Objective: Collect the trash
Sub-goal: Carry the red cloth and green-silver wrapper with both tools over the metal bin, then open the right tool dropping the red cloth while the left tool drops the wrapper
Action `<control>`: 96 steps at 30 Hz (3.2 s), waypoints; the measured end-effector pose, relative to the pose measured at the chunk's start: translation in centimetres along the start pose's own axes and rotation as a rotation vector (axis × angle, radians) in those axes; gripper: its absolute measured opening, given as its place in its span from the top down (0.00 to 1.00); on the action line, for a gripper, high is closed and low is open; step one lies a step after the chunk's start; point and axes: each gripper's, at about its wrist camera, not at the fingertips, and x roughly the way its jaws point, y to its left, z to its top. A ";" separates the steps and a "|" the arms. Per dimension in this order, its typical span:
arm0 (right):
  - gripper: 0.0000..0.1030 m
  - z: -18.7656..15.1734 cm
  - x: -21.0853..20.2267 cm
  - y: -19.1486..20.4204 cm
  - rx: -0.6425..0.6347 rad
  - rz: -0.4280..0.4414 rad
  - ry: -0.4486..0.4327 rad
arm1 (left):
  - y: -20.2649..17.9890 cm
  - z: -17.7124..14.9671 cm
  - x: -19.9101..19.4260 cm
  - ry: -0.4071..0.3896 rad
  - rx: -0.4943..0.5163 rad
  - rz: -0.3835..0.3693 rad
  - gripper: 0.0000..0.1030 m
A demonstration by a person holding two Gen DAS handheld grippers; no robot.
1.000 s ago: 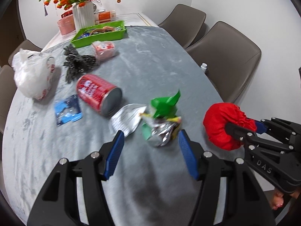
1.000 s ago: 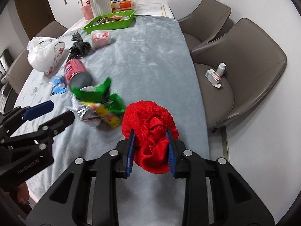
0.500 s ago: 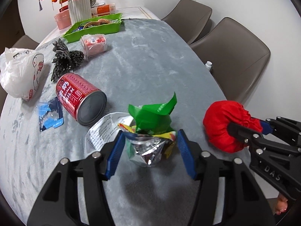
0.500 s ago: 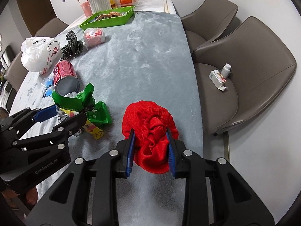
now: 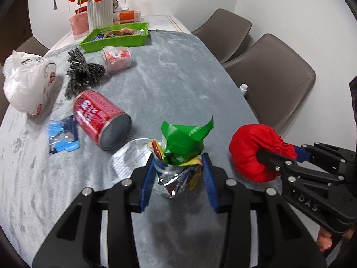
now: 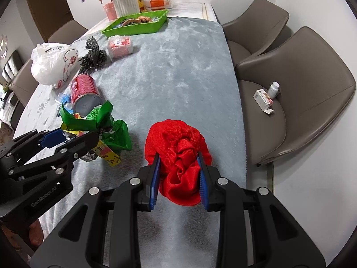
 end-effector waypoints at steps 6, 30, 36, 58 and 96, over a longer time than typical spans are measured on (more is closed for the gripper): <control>0.73 0.2 -1.2 2.8 -0.061 0.032 -0.013 | 2.1 -1.1 -3.3 -0.033 -0.028 0.027 0.61; 0.73 -4.2 -5.4 44.0 -0.544 0.357 -0.049 | 33.4 -18.7 -26.3 -0.150 -0.462 0.411 0.61; 0.73 -7.3 -6.1 56.9 -0.720 0.496 -0.030 | 41.6 -25.0 -32.1 -0.169 -0.624 0.562 0.61; 0.73 -12.8 1.4 83.9 -1.013 0.700 0.119 | 60.7 -37.6 -34.1 -0.103 -1.059 0.775 0.60; 0.57 -27.5 29.6 96.0 -0.874 0.404 0.146 | 80.5 -56.9 -8.9 0.030 -0.963 0.572 0.48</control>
